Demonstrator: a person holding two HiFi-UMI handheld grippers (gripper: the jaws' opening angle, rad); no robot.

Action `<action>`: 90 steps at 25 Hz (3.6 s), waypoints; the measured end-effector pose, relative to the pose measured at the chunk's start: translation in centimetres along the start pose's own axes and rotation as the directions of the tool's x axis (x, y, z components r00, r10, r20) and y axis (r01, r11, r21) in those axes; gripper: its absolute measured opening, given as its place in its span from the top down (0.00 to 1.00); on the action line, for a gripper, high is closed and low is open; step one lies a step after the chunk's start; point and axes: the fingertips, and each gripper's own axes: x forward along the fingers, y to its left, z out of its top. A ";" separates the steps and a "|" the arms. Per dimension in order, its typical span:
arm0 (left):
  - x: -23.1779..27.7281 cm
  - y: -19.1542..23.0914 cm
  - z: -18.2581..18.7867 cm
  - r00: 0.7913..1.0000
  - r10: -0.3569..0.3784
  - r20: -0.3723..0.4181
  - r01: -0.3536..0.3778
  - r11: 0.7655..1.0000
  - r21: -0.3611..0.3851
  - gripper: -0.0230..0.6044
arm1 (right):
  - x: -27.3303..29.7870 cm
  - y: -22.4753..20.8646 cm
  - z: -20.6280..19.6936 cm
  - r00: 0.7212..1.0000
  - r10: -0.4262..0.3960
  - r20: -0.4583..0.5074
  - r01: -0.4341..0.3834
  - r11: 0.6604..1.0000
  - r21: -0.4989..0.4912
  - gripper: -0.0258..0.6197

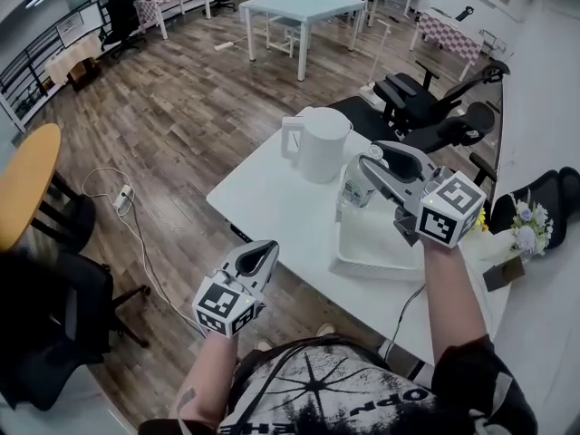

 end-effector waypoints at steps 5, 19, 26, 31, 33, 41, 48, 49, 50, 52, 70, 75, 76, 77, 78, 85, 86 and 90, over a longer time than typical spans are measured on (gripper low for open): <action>-2.9 1.7 -0.4 1.000 0.011 0.005 -0.011 1.000 -0.005 0.95 | 3.7 3.9 0.5 1.000 0.026 -0.008 -0.026 1.000 -0.013 0.72; -9.4 6.9 -2.2 0.997 0.069 -0.028 -0.070 0.997 -0.035 0.95 | 12.9 9.0 -6.4 0.997 -0.014 -0.071 0.020 0.996 0.089 0.72; -10.1 9.2 -4.1 0.995 0.064 -0.074 -0.068 0.996 -0.052 0.95 | 16.1 9.7 -12.0 0.988 -0.064 -0.142 0.080 0.991 0.108 0.72; -9.6 9.8 -4.9 0.994 0.041 -0.106 -0.048 0.997 -0.066 0.95 | 17.3 9.4 -15.9 0.980 -0.089 -0.178 0.114 0.984 0.134 0.73; -9.5 9.9 -5.3 0.993 0.030 -0.116 -0.039 0.997 -0.071 0.95 | 17.6 9.4 -17.2 0.977 -0.103 -0.189 0.130 0.982 0.138 0.73; -9.6 10.5 -6.5 0.990 0.025 -0.141 -0.037 0.995 -0.089 0.95 | 17.9 8.9 -19.9 0.972 -0.132 -0.194 0.157 0.981 0.117 0.73; -9.4 10.4 -7.0 0.989 0.018 -0.147 -0.033 0.994 -0.101 0.95 | 17.8 8.9 -20.0 0.975 -0.150 -0.162 0.171 0.978 0.120 0.73; -9.4 10.4 -7.0 0.989 0.017 -0.146 -0.032 0.994 -0.100 0.95 | 17.8 8.9 -20.0 0.975 -0.150 -0.163 0.170 0.978 0.118 0.73; -9.4 10.4 -7.0 0.989 0.017 -0.145 -0.032 0.994 -0.100 0.95 | 17.9 8.9 -20.0 0.975 -0.148 -0.167 0.169 0.979 0.117 0.73; -9.2 10.2 -6.8 0.990 0.017 -0.142 -0.031 0.995 -0.098 0.95 | 17.9 8.9 -20.0 0.974 -0.144 -0.178 0.166 0.979 0.118 0.73; -10.8 9.1 -3.9 0.996 0.043 -0.077 -0.045 0.998 -0.032 0.95 | 16.6 10.8 -15.9 0.977 -0.143 -0.159 0.145 0.989 -0.003 0.66; -11.3 8.7 -2.8 0.998 0.049 -0.047 -0.049 0.999 -0.006 0.95 | 14.6 13.4 -13.7 0.986 -0.115 -0.123 0.111 0.993 -0.035 0.67; -11.5 8.6 -2.7 0.998 0.051 -0.042 -0.052 0.999 -0.004 0.95 | 14.2 14.2 -13.6 0.987 -0.099 -0.123 0.095 0.995 -0.040 0.67; -11.7 8.6 -2.6 0.998 0.054 -0.037 -0.054 0.999 -0.003 0.95 | 13.8 15.0 -13.6 0.989 -0.083 -0.125 0.078 0.996 -0.044 0.69; -11.9 8.5 -2.5 0.998 0.056 -0.032 -0.056 0.998 -0.003 0.95 | 13.4 15.8 -13.6 0.989 -0.066 -0.129 0.061 0.997 -0.046 0.74; -13.0 7.9 -2.7 0.997 0.077 -0.018 -0.077 0.997 -0.007 0.95 | 11.4 20.4 -14.8 0.990 0.049 -0.136 -0.048 0.999 0.010 0.91; -13.2 7.9 -2.8 0.997 0.080 -0.019 -0.080 0.997 -0.009 0.95 | 11.2 20.9 -15.0 0.989 0.063 -0.135 -0.061 0.998 0.022 0.91; -13.8 7.6 -3.7 0.996 0.086 -0.030 -0.087 0.996 -0.019 0.95 | 10.7 22.6 -16.1 0.985 0.097 -0.140 -0.090 0.994 0.053 0.92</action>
